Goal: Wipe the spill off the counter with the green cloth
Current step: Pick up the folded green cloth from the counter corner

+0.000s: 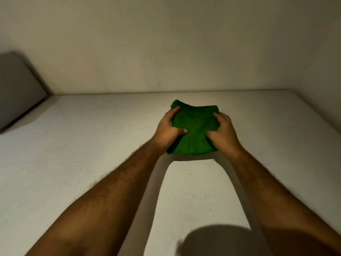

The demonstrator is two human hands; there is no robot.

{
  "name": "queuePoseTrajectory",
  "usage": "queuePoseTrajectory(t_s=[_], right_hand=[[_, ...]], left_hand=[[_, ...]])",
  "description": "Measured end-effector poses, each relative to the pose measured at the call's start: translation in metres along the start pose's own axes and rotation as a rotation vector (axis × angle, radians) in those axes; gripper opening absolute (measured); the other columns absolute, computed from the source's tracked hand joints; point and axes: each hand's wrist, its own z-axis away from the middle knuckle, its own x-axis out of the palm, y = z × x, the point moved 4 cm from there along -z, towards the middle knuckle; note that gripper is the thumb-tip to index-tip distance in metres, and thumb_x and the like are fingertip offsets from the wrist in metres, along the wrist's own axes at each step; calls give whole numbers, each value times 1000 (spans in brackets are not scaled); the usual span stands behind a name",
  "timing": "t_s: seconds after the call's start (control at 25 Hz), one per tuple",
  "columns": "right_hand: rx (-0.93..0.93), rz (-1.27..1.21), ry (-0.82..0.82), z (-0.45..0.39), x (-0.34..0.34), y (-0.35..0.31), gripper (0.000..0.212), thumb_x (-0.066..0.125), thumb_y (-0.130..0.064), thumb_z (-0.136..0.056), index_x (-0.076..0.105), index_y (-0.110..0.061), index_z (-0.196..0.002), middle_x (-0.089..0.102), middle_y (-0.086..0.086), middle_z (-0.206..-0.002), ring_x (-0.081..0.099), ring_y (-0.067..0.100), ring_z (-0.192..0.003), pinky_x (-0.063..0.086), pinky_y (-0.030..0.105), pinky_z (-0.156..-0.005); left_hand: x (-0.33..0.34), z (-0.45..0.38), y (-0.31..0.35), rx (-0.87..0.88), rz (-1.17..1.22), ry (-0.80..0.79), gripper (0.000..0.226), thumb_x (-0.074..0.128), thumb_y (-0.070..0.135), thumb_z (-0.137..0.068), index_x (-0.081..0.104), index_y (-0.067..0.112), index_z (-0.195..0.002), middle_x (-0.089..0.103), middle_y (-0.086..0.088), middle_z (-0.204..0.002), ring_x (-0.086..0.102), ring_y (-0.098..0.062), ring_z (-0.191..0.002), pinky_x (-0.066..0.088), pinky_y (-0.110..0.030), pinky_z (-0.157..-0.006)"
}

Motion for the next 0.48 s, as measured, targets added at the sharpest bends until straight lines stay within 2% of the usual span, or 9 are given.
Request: queuePoseTrajectory(t_s=[0.16,0.24,0.32,0.4,0.44,0.48], right_hand=[[-100,22,-102,53,29,-26,84,69,11,-85,42,-9,-162,34,9,-167,41,27,-151,33,22,-114],[-111,99,-63,80,39,-38,77,80,-9,-89,48,-12,-159,36,4,-167,41,27,-150,37,32,-120],[-48,193,69,110,48,-46,61,78,-39,-95,60,-19,-150,41,-2,-164,43,26,-146,43,46,-118],[79,-4,241,139,59,-51,41,68,-49,-101,74,-20,-128,59,1,-146,60,26,-127,55,48,-104],[186,-201,281,150,66,-52,39,63,-52,-103,76,-17,-116,70,5,-128,70,24,-105,62,45,-89],[331,-399,238,160,76,-53,47,57,-55,-105,76,-13,-110,76,9,-109,71,21,-80,63,39,-69]], left_hand=[[-41,52,4,2,33,-29,98,73,-17,-82,41,30,-162,59,-7,-148,67,-29,-126,61,-46,-102],[-54,74,11,19,32,-53,100,72,-17,-82,40,33,-162,60,-8,-145,68,-28,-121,64,-42,-94],[-58,92,21,57,-44,-91,101,72,-14,-82,39,37,-162,53,-7,-153,65,-29,-126,65,-43,-93],[-56,104,36,140,-192,-155,102,70,-13,-82,37,39,-163,35,1,-170,51,-31,-143,58,-47,-107],[-55,110,46,193,-261,-197,102,68,-14,-82,35,39,-164,27,7,-174,43,-29,-150,52,-47,-115],[-54,117,55,240,-315,-241,103,65,-15,-82,34,37,-165,22,11,-175,35,-25,-156,46,-43,-121]])
